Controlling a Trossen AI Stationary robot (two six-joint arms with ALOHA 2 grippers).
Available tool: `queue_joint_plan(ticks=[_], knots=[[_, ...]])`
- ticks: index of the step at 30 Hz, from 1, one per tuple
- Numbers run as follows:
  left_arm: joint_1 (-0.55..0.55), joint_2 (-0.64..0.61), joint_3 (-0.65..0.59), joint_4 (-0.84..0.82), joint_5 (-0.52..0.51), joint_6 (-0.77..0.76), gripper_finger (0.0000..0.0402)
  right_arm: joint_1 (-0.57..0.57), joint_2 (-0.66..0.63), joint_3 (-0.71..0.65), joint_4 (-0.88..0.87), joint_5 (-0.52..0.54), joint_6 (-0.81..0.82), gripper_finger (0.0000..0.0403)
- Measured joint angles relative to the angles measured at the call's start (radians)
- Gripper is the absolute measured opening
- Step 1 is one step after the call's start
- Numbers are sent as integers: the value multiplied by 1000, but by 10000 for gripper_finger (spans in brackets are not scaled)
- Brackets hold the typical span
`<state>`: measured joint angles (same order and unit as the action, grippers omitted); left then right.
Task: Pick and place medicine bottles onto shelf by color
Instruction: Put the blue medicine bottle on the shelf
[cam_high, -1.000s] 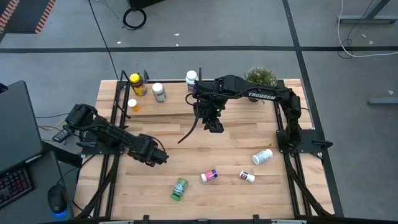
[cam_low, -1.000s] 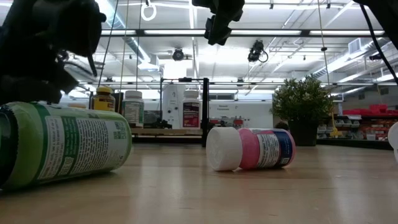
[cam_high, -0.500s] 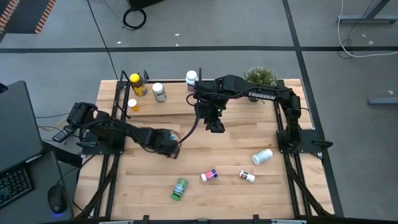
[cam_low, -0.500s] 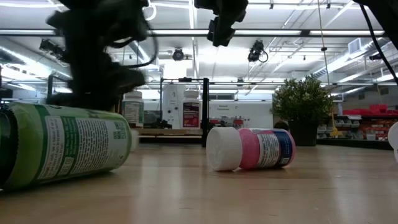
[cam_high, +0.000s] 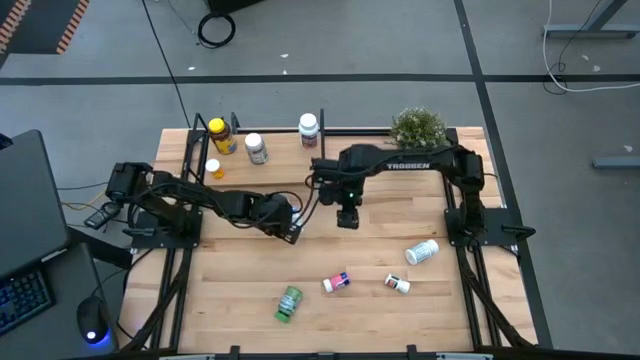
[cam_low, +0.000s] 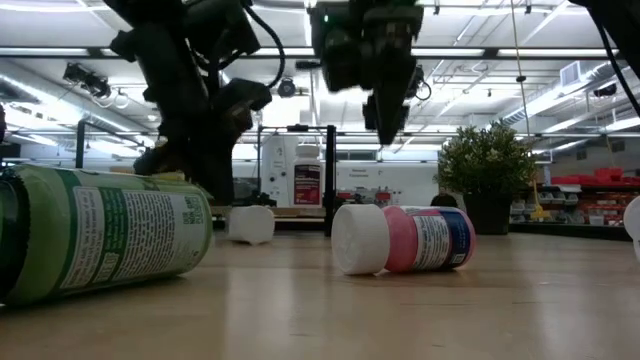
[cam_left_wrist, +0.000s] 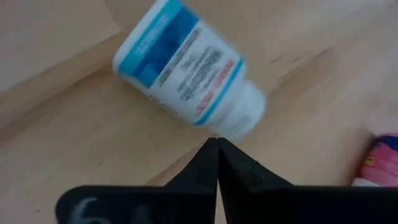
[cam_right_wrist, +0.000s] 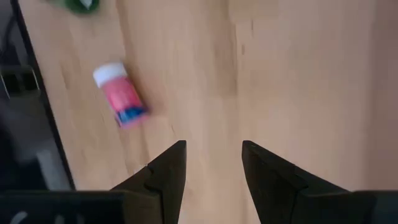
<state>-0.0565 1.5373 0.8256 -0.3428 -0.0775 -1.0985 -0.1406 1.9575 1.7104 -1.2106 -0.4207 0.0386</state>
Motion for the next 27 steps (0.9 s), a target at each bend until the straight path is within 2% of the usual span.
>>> queue_joint_plan(ticks=[3, 6, 12, 18, 27], knots=[[12, -55, 0, -31, -40, 34, 18, 9, 0, -91, 162, -47, 108, 165], [30, -113, 0, -75, -80, 90, 16, 25, 0, -152, 287, -29, 197, 165], [100, -226, 0, -217, -105, 184, 7, 89, 0, -212, 607, 138, 301, 165], [169, -387, -1, -322, -122, 255, 21, 184, 0, -257, 868, 315, 432, 165], [265, -611, 0, -320, -159, 363, 34, 266, 0, -284, 981, 637, 602, 171]])
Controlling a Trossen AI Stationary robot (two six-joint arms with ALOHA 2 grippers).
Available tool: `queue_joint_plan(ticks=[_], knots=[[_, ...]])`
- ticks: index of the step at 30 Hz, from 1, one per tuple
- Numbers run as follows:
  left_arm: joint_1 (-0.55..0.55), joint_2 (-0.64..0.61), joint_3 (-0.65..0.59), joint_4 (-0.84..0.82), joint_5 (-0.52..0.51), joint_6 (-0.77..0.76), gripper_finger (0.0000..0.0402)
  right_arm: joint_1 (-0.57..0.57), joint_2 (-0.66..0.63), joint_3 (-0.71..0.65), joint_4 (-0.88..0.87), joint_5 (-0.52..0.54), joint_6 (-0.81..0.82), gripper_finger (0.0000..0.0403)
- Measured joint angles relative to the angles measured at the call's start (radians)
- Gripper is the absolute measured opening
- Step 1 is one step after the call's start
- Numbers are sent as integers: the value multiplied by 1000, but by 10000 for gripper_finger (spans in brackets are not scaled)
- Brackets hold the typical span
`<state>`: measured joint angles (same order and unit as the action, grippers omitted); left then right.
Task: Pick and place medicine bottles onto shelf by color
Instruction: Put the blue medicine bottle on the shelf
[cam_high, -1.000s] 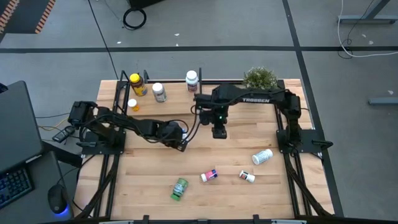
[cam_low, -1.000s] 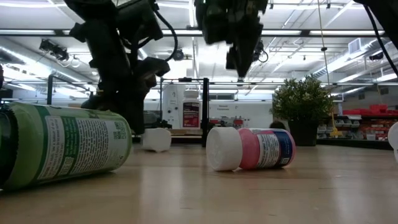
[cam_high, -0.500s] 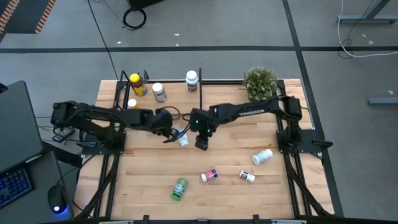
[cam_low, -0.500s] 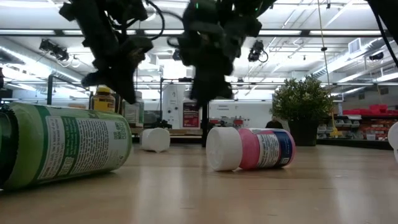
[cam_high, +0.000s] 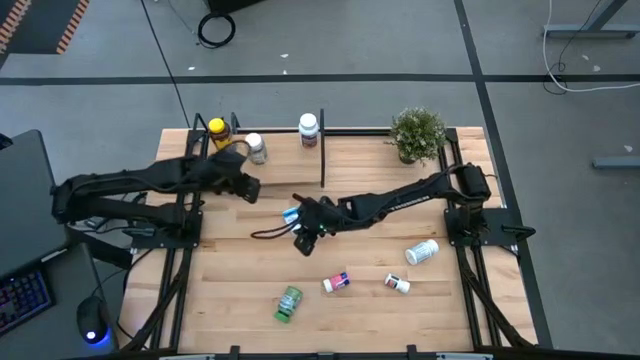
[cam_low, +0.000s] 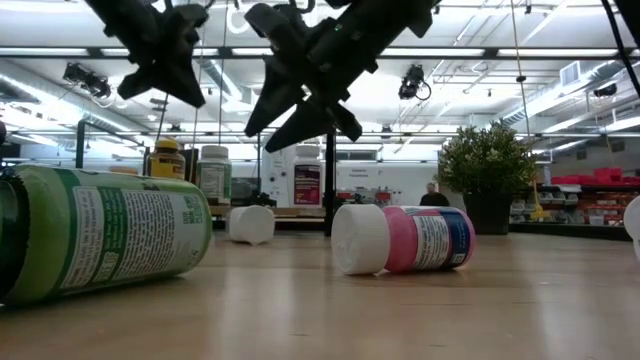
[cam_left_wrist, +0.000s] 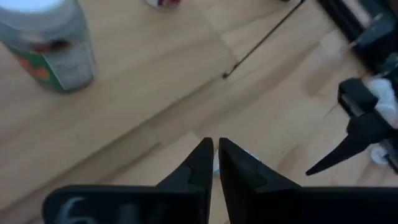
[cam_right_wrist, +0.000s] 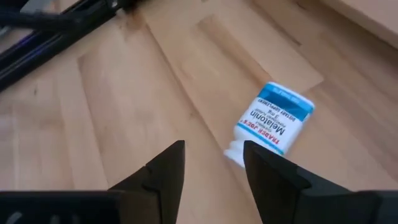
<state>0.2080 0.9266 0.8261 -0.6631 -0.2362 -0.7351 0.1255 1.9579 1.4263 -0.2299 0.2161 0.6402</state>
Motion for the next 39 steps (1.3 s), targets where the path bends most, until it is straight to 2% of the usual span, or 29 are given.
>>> queue_joint_plan(ticks=[7, 11, 15, 22, 30, 39], knots=[[13, -114, 0, -8, 16, 40, 74, 59, 57, -1, 44, 99, 83, 236], [13, -165, 0, -8, 16, 39, 106, 83, 106, 0, 58, 216, 136, 280], [13, -198, 0, -7, 16, 35, 129, 100, 183, -1, 104, 263, 227, 303], [13, -208, 0, -28, 36, 36, 148, 104, 266, 0, 157, 310, 328, 311], [13, -207, 0, -31, 49, 48, 146, 107, 269, -1, 152, 487, 324, 311], [13, -207, 0, -31, 76, 40, 142, 107, 269, -1, 154, 490, 303, 307]])
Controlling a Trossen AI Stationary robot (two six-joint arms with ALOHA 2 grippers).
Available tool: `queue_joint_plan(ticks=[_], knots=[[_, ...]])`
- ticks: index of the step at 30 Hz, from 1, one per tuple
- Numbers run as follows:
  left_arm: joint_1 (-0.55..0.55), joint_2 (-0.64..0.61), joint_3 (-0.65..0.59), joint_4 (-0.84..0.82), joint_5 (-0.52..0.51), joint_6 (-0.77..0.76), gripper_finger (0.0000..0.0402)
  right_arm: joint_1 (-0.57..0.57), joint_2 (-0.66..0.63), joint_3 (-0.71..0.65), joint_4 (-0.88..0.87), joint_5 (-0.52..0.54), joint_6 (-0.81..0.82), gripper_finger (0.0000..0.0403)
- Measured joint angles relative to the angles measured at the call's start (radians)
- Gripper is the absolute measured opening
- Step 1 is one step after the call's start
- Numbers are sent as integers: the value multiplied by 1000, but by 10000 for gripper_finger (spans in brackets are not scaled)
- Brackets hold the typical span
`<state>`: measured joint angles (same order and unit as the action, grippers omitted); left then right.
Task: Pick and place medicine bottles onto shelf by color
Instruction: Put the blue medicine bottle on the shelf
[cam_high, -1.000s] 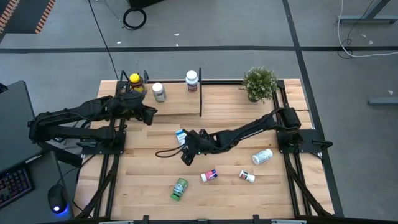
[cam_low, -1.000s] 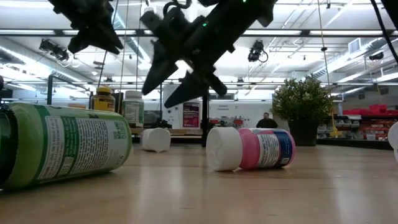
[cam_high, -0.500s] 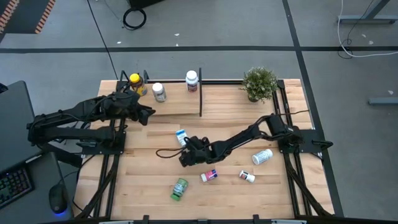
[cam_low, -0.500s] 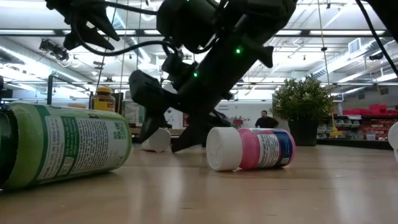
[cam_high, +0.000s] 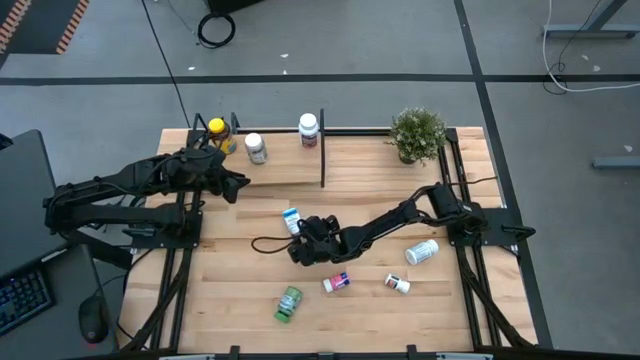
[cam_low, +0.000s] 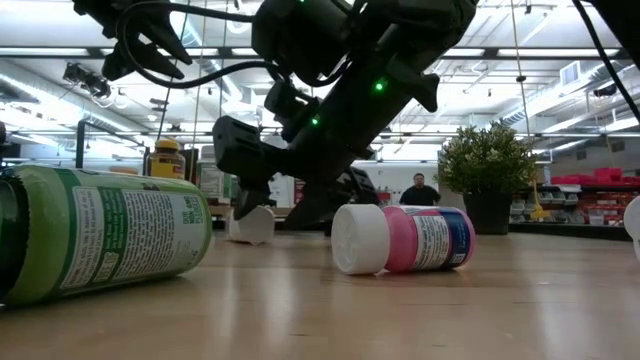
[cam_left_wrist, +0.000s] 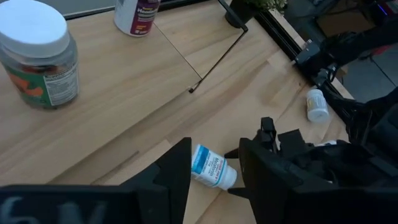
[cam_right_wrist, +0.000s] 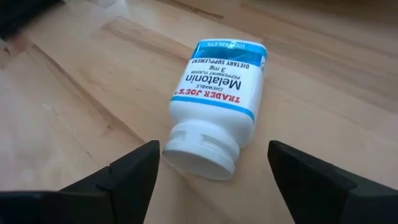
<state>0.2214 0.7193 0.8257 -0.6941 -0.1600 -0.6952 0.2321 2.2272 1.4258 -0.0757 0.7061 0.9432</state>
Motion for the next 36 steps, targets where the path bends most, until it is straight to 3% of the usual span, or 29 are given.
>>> queue_joint_plan(ticks=[12, 25, 28, 36], knots=[[0, 0, 0, 0, 0, -13, 138, -7, 0, 0, 24, -11, 45, 289], [-1, 0, 0, 3, 0, -36, 139, -32, 38, 0, 12, -64, 92, 200], [-1, -2, 0, 2, 0, -52, 134, -30, 35, -1, 15, -52, 48, 182], [-1, -1, 0, 5, 0, -81, 126, -45, -29, -5, -4, -117, -125, 186]])
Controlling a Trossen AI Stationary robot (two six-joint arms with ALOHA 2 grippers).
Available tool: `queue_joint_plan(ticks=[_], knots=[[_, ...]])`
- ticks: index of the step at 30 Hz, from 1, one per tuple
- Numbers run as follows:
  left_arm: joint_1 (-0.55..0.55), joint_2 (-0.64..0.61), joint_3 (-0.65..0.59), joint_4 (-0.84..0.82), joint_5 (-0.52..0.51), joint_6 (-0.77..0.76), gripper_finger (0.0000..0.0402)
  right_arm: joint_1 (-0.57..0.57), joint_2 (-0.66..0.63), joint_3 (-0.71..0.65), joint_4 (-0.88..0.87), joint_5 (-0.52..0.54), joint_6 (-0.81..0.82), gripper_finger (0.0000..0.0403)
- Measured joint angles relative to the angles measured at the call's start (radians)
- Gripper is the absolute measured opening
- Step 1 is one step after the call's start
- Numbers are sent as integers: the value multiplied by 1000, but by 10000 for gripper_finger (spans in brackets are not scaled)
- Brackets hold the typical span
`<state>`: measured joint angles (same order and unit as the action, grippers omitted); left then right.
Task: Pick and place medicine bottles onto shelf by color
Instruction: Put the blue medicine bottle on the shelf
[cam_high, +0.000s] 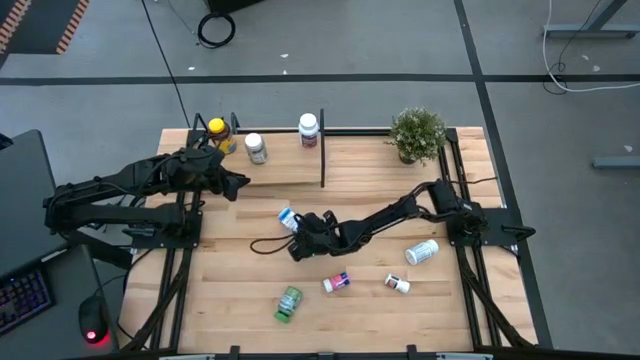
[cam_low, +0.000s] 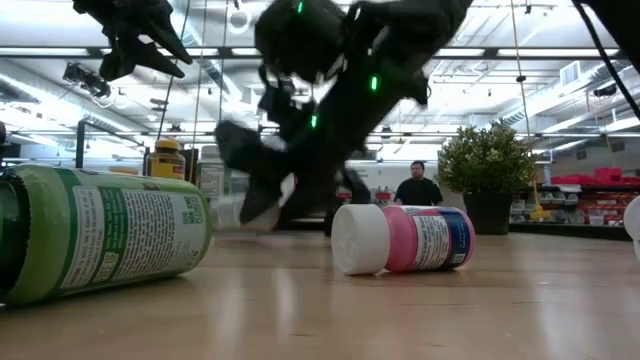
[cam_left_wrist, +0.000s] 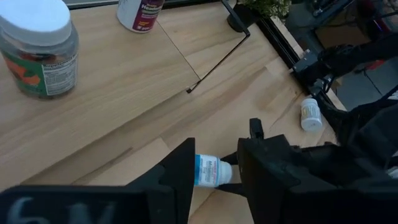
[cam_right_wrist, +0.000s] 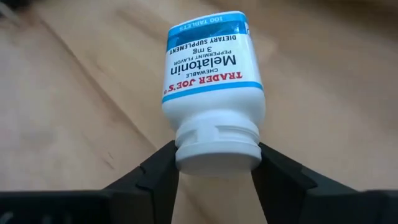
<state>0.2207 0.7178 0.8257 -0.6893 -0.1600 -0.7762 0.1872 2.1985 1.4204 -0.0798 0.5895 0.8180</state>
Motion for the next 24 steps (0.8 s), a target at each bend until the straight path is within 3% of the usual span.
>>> queue_joint_plan(ticks=[6, 16, 19, 24], knots=[[0, 0, 0, 16, 26, -24, 130, -70, -155, 2, -59, -112, -218, 184], [0, 0, 8, 53, 131, -24, 114, -322, -343, 9, -217, -651, -325, 184], [-1, 0, 39, 58, 165, -25, 109, -364, -359, 90, -341, -689, -416, 184], [-8, -1, 106, 59, 169, -11, 101, -367, -324, 318, -536, -630, -616, 184]])
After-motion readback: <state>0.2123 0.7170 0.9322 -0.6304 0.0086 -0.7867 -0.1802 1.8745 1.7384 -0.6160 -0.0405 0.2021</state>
